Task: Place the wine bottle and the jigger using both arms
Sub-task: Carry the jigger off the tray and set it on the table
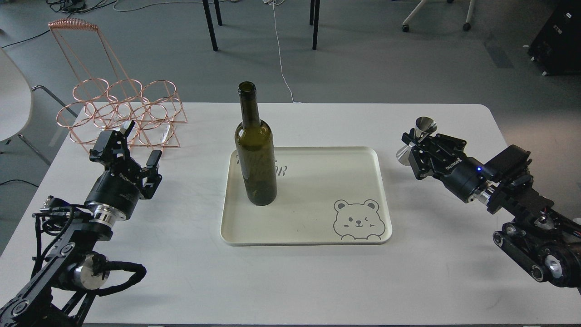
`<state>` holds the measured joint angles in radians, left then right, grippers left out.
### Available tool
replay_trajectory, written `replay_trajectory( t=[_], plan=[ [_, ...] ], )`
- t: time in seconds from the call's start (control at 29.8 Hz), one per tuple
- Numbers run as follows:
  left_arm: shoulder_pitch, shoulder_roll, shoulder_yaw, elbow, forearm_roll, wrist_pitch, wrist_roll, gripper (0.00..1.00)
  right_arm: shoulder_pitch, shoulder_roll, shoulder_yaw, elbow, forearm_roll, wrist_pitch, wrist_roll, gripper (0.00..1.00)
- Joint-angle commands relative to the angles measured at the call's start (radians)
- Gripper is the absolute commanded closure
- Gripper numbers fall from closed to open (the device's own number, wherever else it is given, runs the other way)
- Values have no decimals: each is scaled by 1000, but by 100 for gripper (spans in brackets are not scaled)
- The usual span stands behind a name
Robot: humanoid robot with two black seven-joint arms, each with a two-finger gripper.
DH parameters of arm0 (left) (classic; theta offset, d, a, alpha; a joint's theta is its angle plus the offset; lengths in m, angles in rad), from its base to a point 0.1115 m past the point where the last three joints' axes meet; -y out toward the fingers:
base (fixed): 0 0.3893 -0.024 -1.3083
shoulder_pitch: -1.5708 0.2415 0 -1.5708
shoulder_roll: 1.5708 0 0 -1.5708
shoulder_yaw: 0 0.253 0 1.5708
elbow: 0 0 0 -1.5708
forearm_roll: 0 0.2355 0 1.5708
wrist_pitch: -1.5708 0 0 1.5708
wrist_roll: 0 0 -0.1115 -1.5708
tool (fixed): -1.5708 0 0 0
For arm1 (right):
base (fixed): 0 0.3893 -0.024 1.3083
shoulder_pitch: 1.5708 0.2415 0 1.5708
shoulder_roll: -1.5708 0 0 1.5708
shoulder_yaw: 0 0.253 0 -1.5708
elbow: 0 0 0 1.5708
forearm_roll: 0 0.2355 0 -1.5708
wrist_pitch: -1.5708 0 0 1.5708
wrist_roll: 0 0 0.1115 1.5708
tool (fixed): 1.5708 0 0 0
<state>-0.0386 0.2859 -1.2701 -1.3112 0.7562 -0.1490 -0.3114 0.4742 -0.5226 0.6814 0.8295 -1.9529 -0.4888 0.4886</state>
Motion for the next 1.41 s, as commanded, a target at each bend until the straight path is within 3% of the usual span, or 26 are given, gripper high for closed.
replay_trajectory(
  t=[0.0, 0.34, 0.67, 0.94, 1.14, 1.27, 1.37],
  plan=[
    [0, -2, 0, 0, 0, 0, 0, 2, -34, -17, -3, -47, 66, 0, 0, 84],
    [0, 2, 0, -6, 0, 0, 0, 2, -55, -1, -19, -153, 74, 0, 0, 83],
    [0, -1, 0, -8, 0, 0, 0, 2, -55, 16, -52, -156, 74, 0, 0, 81],
    [-1, 2, 0, -8, 0, 0, 0, 2, -58, 15, -54, -158, 89, 0, 0, 73],
    [-3, 2, 0, -8, 0, -1, 0, 2, -60, 7, -55, -153, 123, 0, 0, 48],
    [-3, 1, 0, -8, 0, -1, 0, 2, -63, 1, -55, -142, 124, 0, 0, 21],
    [-3, 1, 0, -8, 0, -3, 0, 2, -81, -26, -55, -132, 130, 0, 0, 8]
  ],
)
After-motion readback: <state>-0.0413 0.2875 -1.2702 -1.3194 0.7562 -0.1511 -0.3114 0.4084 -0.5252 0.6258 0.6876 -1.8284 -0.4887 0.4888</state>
